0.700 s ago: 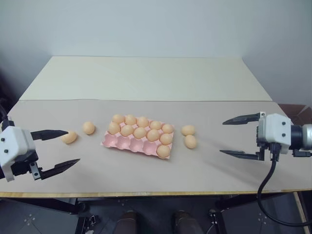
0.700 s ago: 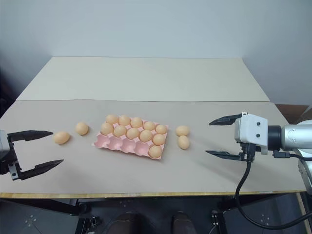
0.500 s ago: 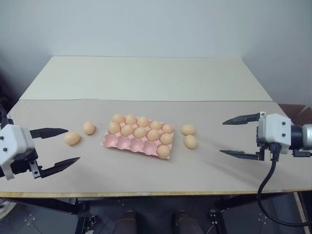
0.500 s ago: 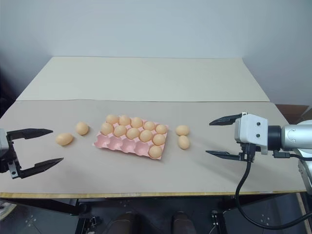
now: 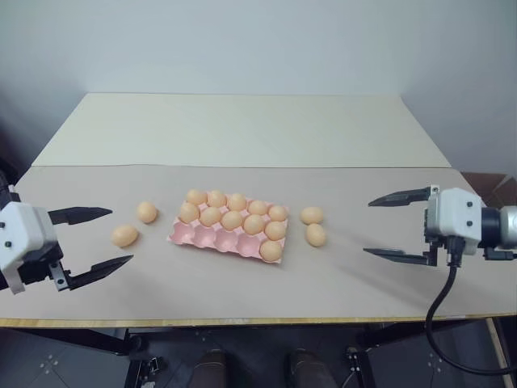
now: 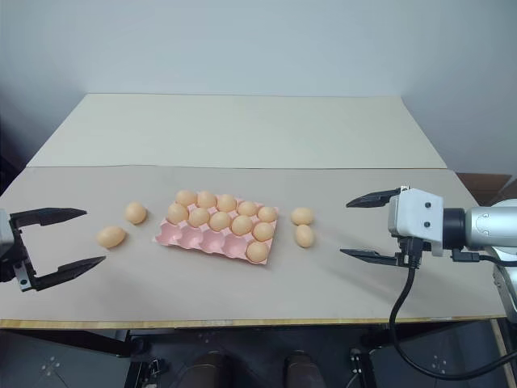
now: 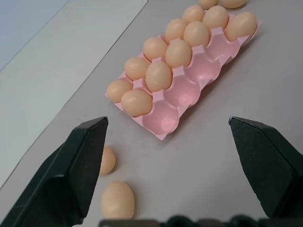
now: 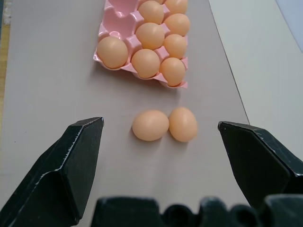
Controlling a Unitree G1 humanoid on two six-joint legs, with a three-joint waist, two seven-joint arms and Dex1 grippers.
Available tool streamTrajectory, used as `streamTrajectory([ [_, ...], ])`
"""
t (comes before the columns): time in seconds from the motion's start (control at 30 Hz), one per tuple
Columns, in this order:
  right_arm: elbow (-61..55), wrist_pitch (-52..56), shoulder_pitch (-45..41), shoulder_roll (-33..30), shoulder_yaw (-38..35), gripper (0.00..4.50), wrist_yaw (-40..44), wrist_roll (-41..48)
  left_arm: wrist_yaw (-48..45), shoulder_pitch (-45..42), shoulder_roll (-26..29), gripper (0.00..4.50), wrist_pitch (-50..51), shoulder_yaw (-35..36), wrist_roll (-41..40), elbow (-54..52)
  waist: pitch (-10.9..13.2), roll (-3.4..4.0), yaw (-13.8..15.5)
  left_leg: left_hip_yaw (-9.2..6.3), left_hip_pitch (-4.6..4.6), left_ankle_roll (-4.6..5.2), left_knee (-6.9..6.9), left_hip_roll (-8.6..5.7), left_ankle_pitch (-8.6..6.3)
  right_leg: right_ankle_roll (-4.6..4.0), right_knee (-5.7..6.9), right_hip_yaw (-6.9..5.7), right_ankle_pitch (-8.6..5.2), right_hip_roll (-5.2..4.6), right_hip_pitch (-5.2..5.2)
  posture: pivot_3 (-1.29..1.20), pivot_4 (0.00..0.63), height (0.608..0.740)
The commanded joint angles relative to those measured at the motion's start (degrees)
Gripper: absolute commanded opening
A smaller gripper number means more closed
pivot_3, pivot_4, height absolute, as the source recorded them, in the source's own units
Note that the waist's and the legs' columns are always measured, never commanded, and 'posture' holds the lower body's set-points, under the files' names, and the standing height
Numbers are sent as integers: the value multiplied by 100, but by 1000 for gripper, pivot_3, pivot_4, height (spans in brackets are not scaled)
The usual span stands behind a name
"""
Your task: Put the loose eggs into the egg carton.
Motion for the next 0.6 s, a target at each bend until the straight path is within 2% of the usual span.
streamTrajectory([
  [0.03,-109,274,-219,-154,46,4500,-119,-31,22,-140,17,4450,-156,-83,-69,-46,0,0,0,0,1,0,0,0,0,-1,0,0,0,0,0,0,150,740],
  [0.17,-185,827,-343,-305,192,4500,-141,55,-13,-227,29,4450,-123,-245,-160,-96,0,0,0,1,-2,0,0,0,0,-1,-1,1,0,0,-2,0,150,740],
  [0.23,-365,1552,-444,-457,386,4500,-182,210,6,-305,40,4450,-153,-362,-145,-49,0,0,0,1,-3,0,0,1,0,-1,-2,1,0,0,-3,0,150,740],
  [0.3,-511,1814,-500,-379,503,4500,-368,178,20,-377,24,4450,-167,-494,-144,-25,0,0,1,1,-3,0,0,2,0,-2,0,1,1,0,-4,0,150,740],
  [0.47,-657,2229,-776,31,1103,4500,-846,-92,46,-481,3,4450,-184,-708,-148,-7,0,0,-12,2,-2,0,0,1,0,-3,1,3,2,1,-5,0,150,740],
  [0.6,-376,2590,-1150,626,1851,4500,-1509,-633,4,-561,34,4450,-200,-811,-141,51,0,0,-20,2,-3,0,0,1,0,-3,4,6,2,3,-8,0,150,740],
])
